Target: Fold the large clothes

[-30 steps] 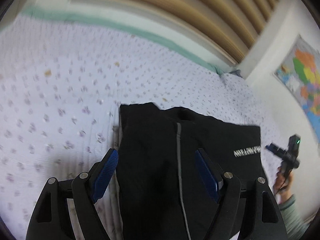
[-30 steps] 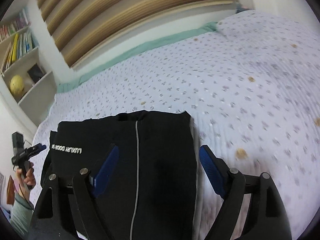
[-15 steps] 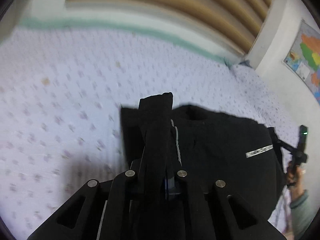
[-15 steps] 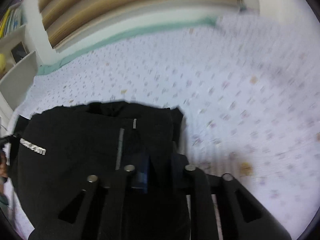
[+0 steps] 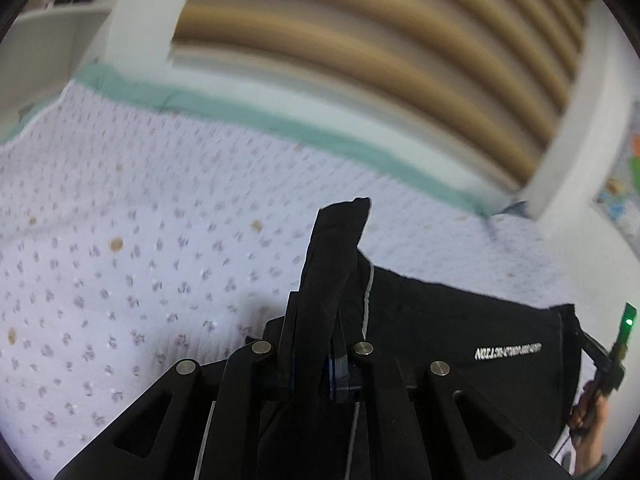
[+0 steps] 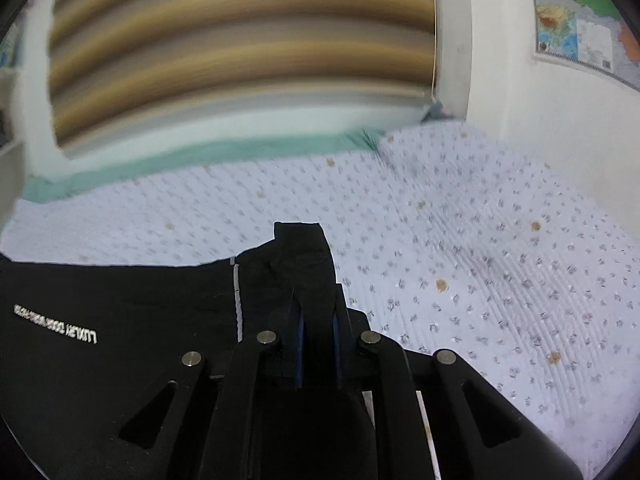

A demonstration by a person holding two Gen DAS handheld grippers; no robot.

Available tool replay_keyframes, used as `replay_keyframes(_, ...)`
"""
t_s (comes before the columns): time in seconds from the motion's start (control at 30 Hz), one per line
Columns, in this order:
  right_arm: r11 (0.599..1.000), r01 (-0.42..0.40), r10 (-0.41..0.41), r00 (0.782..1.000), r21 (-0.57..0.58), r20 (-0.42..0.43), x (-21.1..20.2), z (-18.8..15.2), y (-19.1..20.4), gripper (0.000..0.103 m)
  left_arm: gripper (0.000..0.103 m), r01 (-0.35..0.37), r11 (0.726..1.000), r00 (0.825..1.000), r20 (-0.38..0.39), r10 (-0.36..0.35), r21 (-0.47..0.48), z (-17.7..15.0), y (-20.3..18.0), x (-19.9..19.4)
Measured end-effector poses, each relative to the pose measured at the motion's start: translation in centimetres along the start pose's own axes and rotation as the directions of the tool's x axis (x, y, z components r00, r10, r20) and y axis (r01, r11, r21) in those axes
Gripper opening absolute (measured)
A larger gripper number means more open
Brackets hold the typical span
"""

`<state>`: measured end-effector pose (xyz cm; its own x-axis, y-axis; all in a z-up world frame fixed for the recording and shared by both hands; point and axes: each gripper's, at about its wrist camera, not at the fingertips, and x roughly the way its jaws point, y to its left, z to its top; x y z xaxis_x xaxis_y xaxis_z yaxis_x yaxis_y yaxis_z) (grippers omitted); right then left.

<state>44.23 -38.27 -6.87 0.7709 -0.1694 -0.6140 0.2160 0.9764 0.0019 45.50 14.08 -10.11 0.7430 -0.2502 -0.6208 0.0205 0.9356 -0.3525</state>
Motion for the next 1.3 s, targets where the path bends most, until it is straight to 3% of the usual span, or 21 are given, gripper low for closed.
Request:
replay_keyframes(0.13, 0.999, 0.044, -0.039, 0.981, 0.023, -0.191, 9.3, -2.1, 1.0, 0.013, 0.010, -0.105, 0.993, 0.984, -0.148, 0.097, -0.048, -2.6, 2.4, 7.8)
replay_keyframes(0.2, 0.999, 0.023, -0.009, 0.955, 0.043, -0.296, 13.1, -4.0, 1.1, 0.017, 0.020, -0.126, 0.988, 0.970, -0.219, 0.103, -0.092, -4.3, 4.0, 11.2)
replay_keyframes(0.27, 0.999, -0.016, 0.032, 0.918, 0.043, -0.394, 16.3, -6.1, 1.5, 0.023, 0.029, -0.127, 0.985, 0.971, -0.219, 0.100, -0.117, -5.4, 4.9, 12.6)
replay_keyframes(0.3, 0.999, -0.024, 0.038, 0.919, 0.041, -0.393, 16.5, -6.3, 1.6, 0.025, 0.037, -0.139, 0.984, 0.970, -0.214, 0.112, -0.115, -5.5, 5.0, 12.8)
replay_keyframes(0.53, 0.985, -0.063, 0.116, 0.933, 0.162, -0.340, 16.5, -7.1, -0.7, 0.035, 0.041, -0.086, 0.987, 0.979, -0.196, 0.059, -0.134, -5.8, 5.4, 11.7)
replay_keyframes(0.6, 0.964, -0.119, 0.193, 0.929, 0.239, -0.315, 15.2, -7.0, -2.0, 0.036, 0.043, -0.131, 0.988, 0.979, -0.167, 0.116, -0.082, -5.5, 5.0, 9.2)
replay_keyframes(0.63, 0.950, -0.148, 0.232, 0.924, 0.275, -0.305, 14.0, -6.9, -2.7, 0.038, 0.043, -0.162, 0.986, 0.981, -0.111, 0.158, -0.031, -5.0, 4.4, 6.9)
replay_keyframes(0.7, 0.935, -0.212, 0.289, 0.920, 0.285, -0.264, 10.6, -6.4, -3.4, 0.049, 0.044, -0.183, 0.982, 0.983, -0.024, 0.184, 0.040, -4.0, 3.5, 2.4)
replay_keyframes(0.73, 0.935, -0.238, 0.302, 0.923, 0.263, -0.240, 8.8, -6.1, -3.5, 0.054, 0.044, -0.169, 0.984, 0.986, -0.004, 0.169, 0.053, -3.4, 3.1, 0.4)
replay_keyframes(0.8, 0.937, -0.294, 0.327, 0.929, 0.190, -0.175, 3.6, -5.7, -3.1, 0.077, 0.050, -0.063, 0.997, 0.998, -0.003, 0.063, 0.054, -2.7, 1.6, -4.0)
replay_keyframes(0.87, 0.905, -0.396, 0.414, 0.904, 0.154, -0.108, -1.7, -5.7, -2.3, 0.089, 0.055, 0.027, 0.997, 1.000, -0.013, -0.027, 0.065, -3.1, -0.7, -7.2)
replay_keyframes(0.97, 0.869, -0.480, 0.493, 0.864, 0.122, -0.106, -7.2, -6.2, -0.4, 0.091, 0.055, 0.086, 0.988, 0.995, -0.058, -0.079, 0.129, -5.3, -5.0, -10.2)
replay_keyframes(1.07, 0.889, -0.456, 0.454, 0.877, 0.024, -0.157, -11.2, -7.2, 2.7, 0.091, 0.056, 0.154, 0.975, 0.985, -0.101, -0.139, 0.158, -8.5, -9.0, -11.2)
replay_keyframes(1.13, 0.896, -0.444, 0.433, 0.881, -0.021, -0.191, -12.4, -8.5, 4.6, 0.091, 0.058, 0.146, 0.977, 0.985, -0.118, -0.129, 0.157, -10.3, -10.2, -10.7)
replay_keyframes(1.23, 0.914, -0.404, 0.378, 0.883, -0.039, -0.276, -11.5, -11.5, 7.0, 0.091, 0.059, 0.088, 0.992, 0.980, -0.186, -0.069, 0.093, -13.7, -9.7, -7.5)
replay_keyframes(1.3, 0.932, -0.357, 0.318, 0.889, -0.064, -0.330, -10.1, -13.9, 8.7, 0.091, 0.059, 0.107, 0.992, 0.969, -0.231, -0.090, 0.061, -15.9, -9.1, -5.1)
